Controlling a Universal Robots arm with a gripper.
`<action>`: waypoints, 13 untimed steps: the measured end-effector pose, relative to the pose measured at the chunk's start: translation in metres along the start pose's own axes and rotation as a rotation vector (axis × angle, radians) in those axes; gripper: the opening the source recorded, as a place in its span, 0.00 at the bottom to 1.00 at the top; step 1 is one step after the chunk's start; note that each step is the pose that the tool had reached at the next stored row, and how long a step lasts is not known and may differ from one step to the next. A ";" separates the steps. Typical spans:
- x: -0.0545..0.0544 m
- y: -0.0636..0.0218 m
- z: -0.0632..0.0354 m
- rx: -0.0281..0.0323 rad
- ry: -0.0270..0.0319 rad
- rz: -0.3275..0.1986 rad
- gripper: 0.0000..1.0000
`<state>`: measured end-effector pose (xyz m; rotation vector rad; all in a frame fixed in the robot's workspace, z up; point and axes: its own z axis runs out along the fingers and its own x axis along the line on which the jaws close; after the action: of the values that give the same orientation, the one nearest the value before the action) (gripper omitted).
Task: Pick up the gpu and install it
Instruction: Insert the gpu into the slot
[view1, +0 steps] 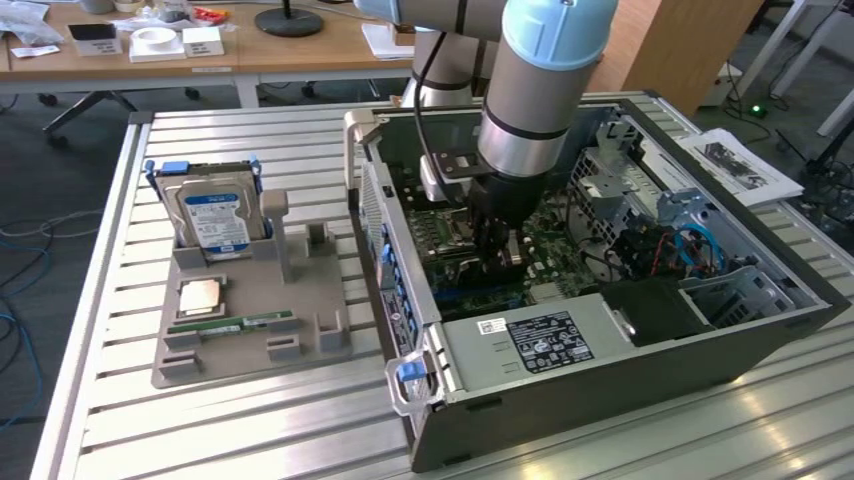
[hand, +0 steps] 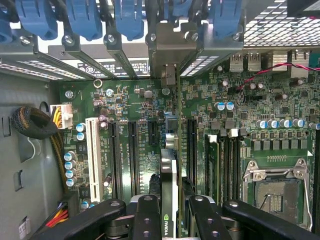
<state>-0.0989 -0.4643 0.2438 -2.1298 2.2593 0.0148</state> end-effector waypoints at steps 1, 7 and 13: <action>0.000 0.0000 0.0000 0.0000 0.0000 0.000 0.27; 0.000 0.0000 0.0005 -0.0001 0.0002 0.000 0.27; 0.000 0.0000 0.0010 0.0000 0.0002 0.000 0.27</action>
<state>-0.0989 -0.4643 0.2429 -2.1299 2.2594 0.0147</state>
